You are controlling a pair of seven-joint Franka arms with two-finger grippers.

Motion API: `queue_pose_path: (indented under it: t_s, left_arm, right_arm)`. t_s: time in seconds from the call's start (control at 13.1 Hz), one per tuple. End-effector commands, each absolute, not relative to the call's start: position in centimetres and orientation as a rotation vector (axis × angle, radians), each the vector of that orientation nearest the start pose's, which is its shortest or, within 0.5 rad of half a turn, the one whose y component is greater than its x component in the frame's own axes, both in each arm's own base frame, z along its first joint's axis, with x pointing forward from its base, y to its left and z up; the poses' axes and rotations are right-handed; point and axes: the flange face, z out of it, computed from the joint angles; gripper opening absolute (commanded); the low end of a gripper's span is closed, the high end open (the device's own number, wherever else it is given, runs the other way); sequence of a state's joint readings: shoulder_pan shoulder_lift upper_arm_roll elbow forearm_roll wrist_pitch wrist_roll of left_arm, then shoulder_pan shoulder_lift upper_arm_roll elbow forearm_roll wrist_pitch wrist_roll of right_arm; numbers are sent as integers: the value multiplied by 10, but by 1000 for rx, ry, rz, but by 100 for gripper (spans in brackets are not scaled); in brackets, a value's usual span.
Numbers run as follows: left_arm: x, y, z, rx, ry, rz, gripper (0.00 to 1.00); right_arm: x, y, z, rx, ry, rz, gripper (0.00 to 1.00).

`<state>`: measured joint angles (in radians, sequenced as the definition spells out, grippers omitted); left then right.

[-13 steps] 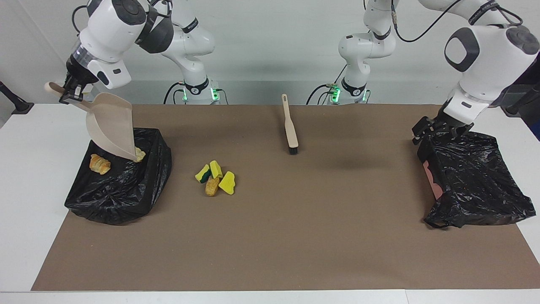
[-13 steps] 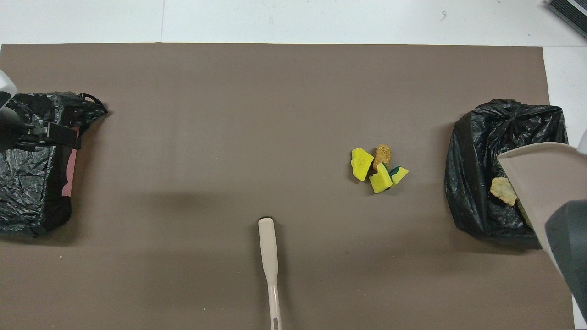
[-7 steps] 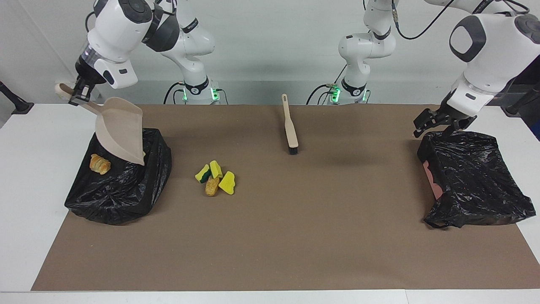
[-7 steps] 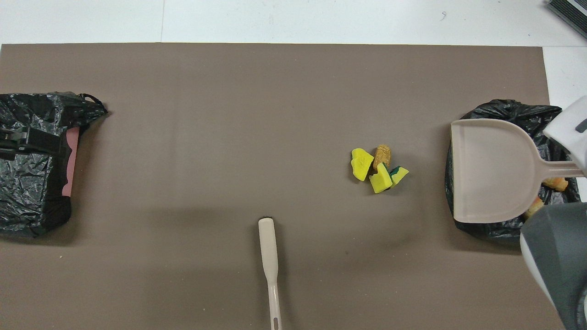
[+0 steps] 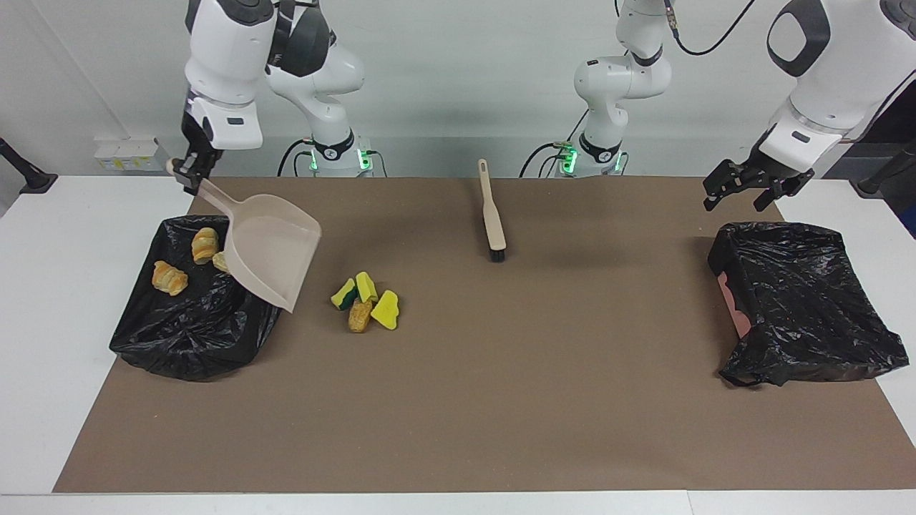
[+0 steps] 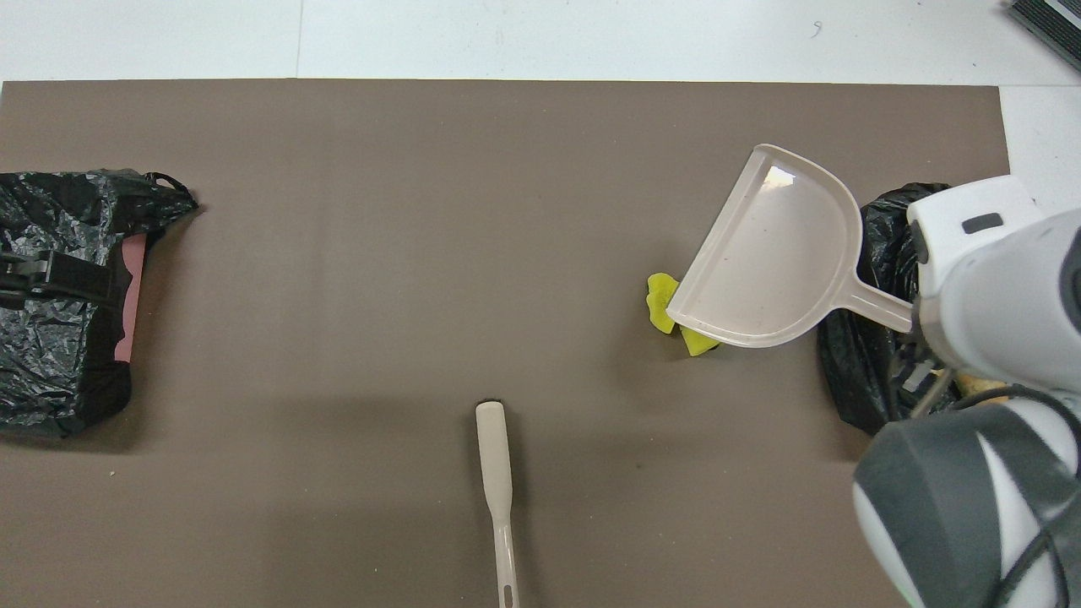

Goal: Sweep and dump trash in bin
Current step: 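Bring the emptied dustpan back toward the table center with the right gripper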

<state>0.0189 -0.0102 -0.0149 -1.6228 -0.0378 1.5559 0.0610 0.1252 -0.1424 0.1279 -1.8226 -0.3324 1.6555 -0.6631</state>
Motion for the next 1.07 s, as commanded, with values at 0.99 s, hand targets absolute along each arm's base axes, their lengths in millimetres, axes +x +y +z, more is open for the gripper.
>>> queue_pose_path:
  t_s: [0.99]
  left_arm:
    - [530, -17, 613, -3143, 183, 116, 100]
  right_arm:
    - [584, 398, 432, -3028, 35, -147, 0]
